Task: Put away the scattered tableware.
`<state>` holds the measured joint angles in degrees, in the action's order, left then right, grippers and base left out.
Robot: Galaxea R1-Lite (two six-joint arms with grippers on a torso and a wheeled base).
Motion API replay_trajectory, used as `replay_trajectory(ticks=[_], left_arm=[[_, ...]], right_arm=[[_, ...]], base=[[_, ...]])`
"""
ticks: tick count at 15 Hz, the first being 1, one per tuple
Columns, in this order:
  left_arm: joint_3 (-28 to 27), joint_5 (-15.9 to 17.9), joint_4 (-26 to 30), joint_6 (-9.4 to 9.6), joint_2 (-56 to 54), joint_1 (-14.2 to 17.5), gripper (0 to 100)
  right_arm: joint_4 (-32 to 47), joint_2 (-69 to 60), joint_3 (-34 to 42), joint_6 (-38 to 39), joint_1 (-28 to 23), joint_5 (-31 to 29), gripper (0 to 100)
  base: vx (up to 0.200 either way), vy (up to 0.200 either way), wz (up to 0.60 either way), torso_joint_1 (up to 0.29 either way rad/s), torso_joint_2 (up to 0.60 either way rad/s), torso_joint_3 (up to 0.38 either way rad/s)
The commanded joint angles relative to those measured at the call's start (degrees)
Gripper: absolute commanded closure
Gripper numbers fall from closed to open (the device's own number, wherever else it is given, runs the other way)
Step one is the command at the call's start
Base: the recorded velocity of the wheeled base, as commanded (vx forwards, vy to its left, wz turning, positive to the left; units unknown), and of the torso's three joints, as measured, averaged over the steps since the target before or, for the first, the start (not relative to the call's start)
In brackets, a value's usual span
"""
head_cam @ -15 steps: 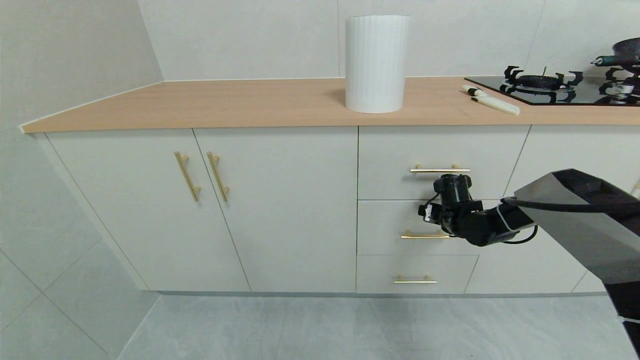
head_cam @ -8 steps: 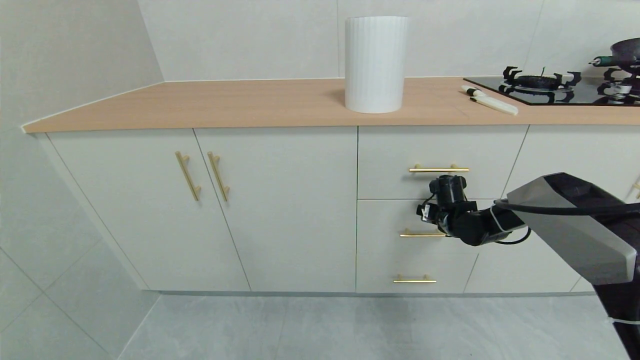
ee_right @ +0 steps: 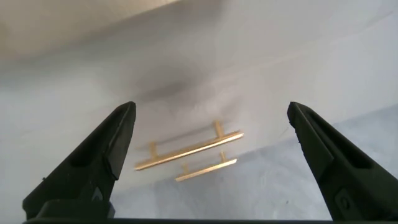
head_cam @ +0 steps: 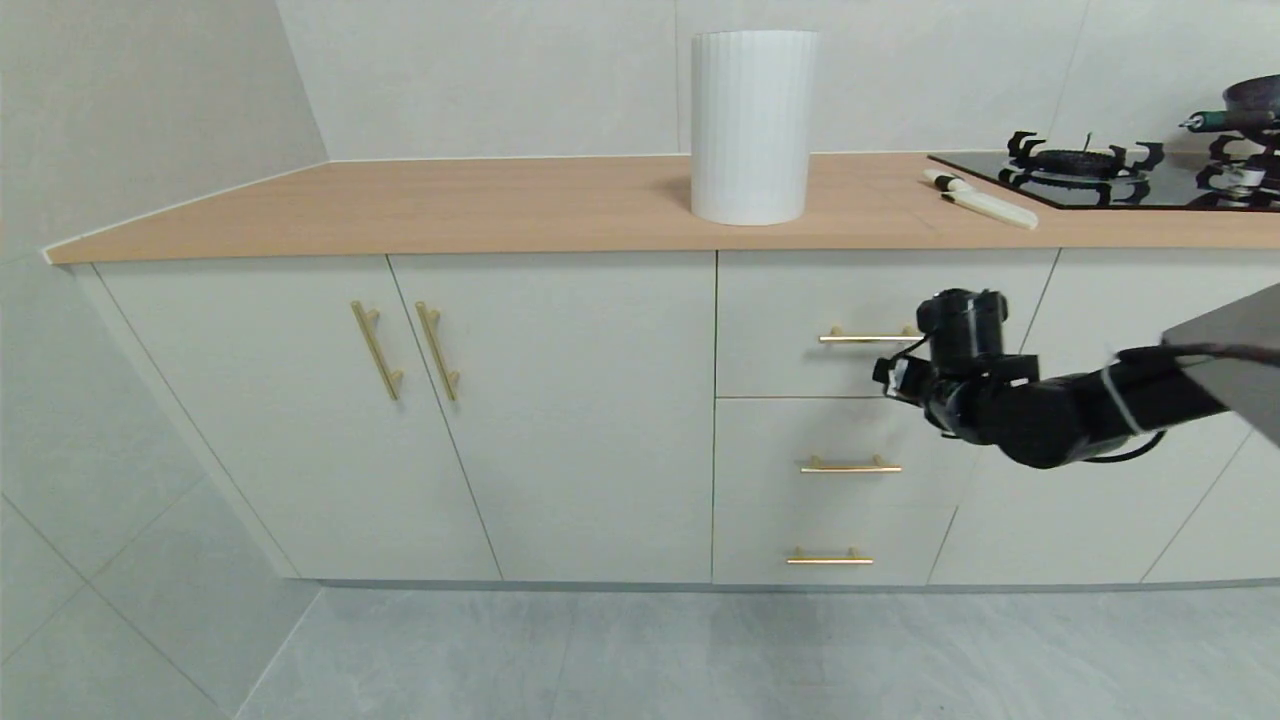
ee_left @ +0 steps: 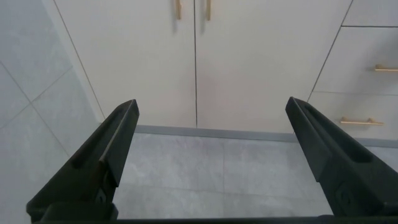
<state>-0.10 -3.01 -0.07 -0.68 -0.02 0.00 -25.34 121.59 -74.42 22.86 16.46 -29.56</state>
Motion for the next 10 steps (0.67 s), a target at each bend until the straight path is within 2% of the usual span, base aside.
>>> replay_trajectory(ticks=[1, 2, 6, 8, 10], left_arm=[[0.0, -0.1, 0.0, -0.02, 0.0, 0.0, 0], [0.0, 0.0, 0.0, -0.02, 0.0, 0.0, 0], [0.0, -0.1, -0.1, -0.02, 0.0, 0.0, 0], [0.0, -0.1, 0.0, -0.02, 0.0, 0.0, 0], [0.0, -0.1, 0.0, -0.02, 0.0, 0.0, 0]], right_arm=[[0.5, -23.4, 14.0, -0.8, 0.3, -6.5, 0], [0.5, -36.0, 23.5, -2.5, -0.2, -7.5, 0], [0.5, -63.6, 46.1, -2.9, -8.8, -7.5, 0], [1.1, -75.4, 52.1, -3.6, -11.8, -7.4, 0], [4.2, -87.8, 53.9, -9.5, -12.2, -7.4, 0]], base=[[0.000, 0.000, 0.00, 0.000, 0.00, 0.000], [0.000, 0.000, 0.00, 0.000, 0.00, 0.000], [0.000, 0.000, 0.00, 0.000, 0.00, 0.000], [0.000, 0.000, 0.00, 0.000, 0.00, 0.000], [0.000, 0.000, 0.00, 0.000, 0.00, 0.000]])
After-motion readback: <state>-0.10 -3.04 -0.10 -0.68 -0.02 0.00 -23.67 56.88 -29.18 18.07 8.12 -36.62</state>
